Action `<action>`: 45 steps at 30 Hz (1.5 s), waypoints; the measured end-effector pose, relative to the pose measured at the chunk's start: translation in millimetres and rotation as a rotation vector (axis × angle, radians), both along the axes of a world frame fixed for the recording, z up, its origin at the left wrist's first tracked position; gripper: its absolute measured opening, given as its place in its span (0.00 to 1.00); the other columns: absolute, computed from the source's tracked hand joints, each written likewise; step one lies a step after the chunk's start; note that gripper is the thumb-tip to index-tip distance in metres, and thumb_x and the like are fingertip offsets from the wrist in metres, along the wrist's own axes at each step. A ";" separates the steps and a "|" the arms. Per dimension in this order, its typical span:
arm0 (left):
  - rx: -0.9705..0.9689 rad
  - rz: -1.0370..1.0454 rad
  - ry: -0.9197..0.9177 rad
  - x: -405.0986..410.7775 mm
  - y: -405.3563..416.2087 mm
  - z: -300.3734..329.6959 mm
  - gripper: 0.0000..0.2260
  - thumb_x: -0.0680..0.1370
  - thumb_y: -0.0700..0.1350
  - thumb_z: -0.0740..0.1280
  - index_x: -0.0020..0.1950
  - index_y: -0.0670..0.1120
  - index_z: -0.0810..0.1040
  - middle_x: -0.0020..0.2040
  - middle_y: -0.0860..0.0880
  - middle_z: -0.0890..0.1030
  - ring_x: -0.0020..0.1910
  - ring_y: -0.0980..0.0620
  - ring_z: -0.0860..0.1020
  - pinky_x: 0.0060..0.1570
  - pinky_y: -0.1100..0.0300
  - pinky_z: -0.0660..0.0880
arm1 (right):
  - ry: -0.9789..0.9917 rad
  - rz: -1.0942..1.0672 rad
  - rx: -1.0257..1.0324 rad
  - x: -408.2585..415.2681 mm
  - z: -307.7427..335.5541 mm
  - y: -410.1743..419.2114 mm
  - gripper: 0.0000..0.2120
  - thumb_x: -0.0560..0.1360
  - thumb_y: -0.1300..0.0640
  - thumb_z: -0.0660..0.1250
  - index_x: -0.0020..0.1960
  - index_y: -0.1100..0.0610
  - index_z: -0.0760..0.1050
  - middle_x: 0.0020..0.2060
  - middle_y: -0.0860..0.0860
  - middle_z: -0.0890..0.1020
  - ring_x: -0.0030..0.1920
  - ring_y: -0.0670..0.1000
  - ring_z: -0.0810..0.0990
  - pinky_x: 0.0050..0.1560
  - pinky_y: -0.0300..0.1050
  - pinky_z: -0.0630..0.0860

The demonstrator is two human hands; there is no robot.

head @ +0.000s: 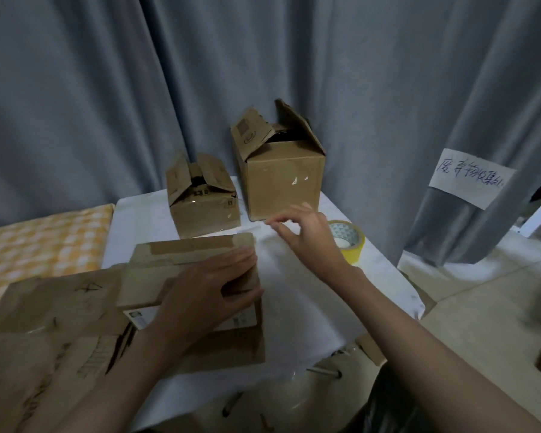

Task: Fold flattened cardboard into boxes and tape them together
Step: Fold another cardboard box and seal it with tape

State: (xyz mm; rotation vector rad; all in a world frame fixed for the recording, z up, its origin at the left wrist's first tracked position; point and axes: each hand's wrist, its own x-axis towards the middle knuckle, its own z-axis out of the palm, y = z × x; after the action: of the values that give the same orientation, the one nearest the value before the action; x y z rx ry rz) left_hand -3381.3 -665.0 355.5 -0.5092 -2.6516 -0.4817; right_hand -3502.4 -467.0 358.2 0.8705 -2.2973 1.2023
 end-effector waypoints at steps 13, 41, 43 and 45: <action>0.038 -0.006 -0.010 -4.4 -4.1 -8.3 0.29 0.74 0.66 0.65 0.70 0.51 0.76 0.67 0.52 0.77 0.65 0.54 0.77 0.61 0.51 0.78 | -0.430 0.198 0.156 -23.2 15.5 -43.2 0.24 0.73 0.75 0.54 0.50 0.61 0.86 0.49 0.56 0.87 0.39 0.35 0.80 0.41 0.23 0.71; -0.110 0.252 0.256 20.9 14.8 -36.8 0.27 0.76 0.54 0.64 0.72 0.41 0.73 0.70 0.44 0.75 0.68 0.49 0.74 0.69 0.56 0.66 | -0.918 0.678 -0.506 -27.0 -63.8 -27.7 0.11 0.75 0.73 0.66 0.55 0.65 0.80 0.51 0.57 0.84 0.54 0.53 0.82 0.61 0.45 0.77; -0.121 0.263 0.280 18.5 18.0 -40.0 0.25 0.77 0.52 0.63 0.71 0.40 0.74 0.69 0.43 0.75 0.68 0.49 0.74 0.69 0.56 0.66 | -0.855 0.640 -0.508 -24.5 -64.8 -29.9 0.09 0.75 0.72 0.67 0.52 0.64 0.80 0.51 0.57 0.84 0.54 0.52 0.82 0.61 0.44 0.78; -0.122 0.258 0.288 17.2 20.5 -39.2 0.24 0.78 0.50 0.61 0.70 0.40 0.74 0.69 0.43 0.75 0.68 0.48 0.74 0.69 0.56 0.67 | -0.793 0.591 -0.464 -26.1 -62.7 -29.6 0.08 0.75 0.71 0.68 0.52 0.64 0.81 0.52 0.58 0.85 0.54 0.53 0.82 0.62 0.46 0.78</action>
State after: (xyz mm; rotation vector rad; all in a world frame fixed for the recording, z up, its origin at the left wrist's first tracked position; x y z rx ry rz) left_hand -3364.1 -644.5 316.3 -0.2438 -2.4292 -0.1556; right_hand -3528.4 -496.6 295.5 1.0432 -2.1405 2.5976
